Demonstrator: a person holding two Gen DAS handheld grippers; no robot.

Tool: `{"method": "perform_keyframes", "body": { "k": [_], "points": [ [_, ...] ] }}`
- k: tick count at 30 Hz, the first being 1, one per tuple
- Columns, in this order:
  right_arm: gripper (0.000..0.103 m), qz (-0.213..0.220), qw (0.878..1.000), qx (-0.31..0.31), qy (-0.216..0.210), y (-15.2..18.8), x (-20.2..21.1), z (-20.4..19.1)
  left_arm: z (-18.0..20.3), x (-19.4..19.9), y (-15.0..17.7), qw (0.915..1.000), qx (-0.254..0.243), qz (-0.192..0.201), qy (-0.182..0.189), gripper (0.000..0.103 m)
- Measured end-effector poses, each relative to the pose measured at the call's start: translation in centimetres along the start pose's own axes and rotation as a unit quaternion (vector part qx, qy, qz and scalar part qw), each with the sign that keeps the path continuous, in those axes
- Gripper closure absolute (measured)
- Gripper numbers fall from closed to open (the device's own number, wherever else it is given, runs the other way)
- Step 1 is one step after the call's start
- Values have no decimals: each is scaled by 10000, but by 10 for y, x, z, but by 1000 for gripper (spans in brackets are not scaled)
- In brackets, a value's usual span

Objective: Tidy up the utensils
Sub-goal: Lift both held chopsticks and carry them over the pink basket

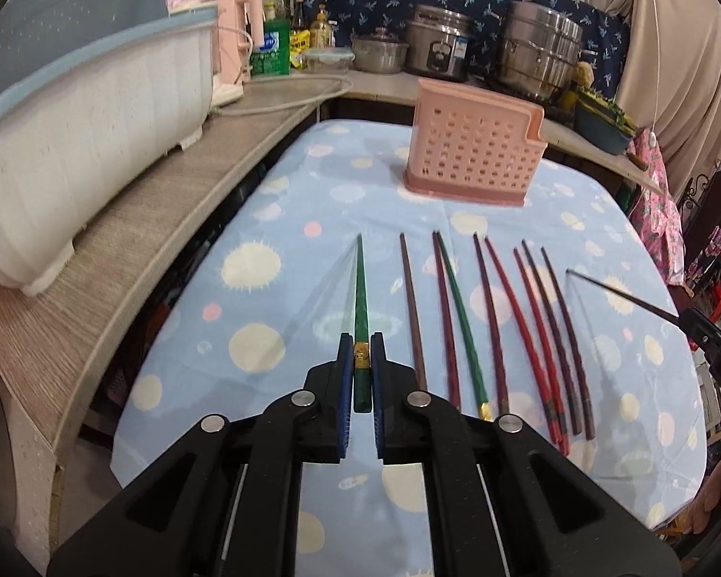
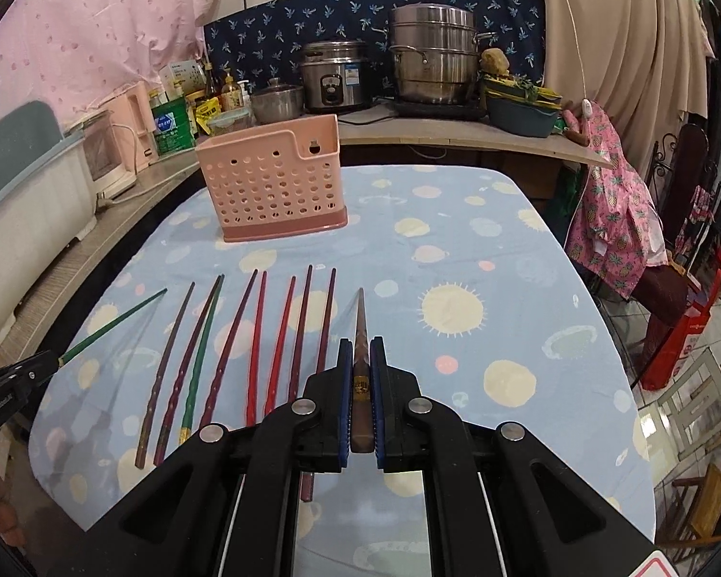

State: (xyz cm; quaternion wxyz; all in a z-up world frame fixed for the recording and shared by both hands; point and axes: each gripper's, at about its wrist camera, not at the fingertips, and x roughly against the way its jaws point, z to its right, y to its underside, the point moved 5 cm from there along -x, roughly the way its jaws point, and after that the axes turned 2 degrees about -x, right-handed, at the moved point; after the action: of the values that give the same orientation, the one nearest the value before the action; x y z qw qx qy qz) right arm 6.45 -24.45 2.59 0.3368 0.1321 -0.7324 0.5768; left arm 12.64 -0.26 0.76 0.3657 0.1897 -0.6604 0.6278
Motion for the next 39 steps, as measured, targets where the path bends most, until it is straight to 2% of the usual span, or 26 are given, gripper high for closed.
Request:
{"method": "perform_keyframes", "body": {
  "k": [9, 18, 24, 29, 34, 39],
  "points": [
    [96, 515, 9975, -269, -392, -84, 13, 7, 1, 21, -88, 9977, 149, 646, 135, 96],
    [96, 968, 9899, -608, -842, -180, -3, 1, 10, 33, -194, 9910, 263, 1300, 166, 96],
    [96, 1356, 9819, -835, -1022, -244, -24, -6, 23, 52, -268, 9789, 413, 1973, 324, 96],
    [96, 1469, 9772, -1005, -1155, -285, -49, -11, 35, 55, -321, 9672, 551, 2456, 348, 96],
    [96, 1505, 9725, -1149, -1358, -312, -67, -20, 46, 29, -353, 9663, 554, 2499, 268, 96],
    [96, 1444, 9735, -1063, -1417, -314, -91, -35, 51, -13, -351, 9731, 517, 2230, 274, 96]
  ]
}}
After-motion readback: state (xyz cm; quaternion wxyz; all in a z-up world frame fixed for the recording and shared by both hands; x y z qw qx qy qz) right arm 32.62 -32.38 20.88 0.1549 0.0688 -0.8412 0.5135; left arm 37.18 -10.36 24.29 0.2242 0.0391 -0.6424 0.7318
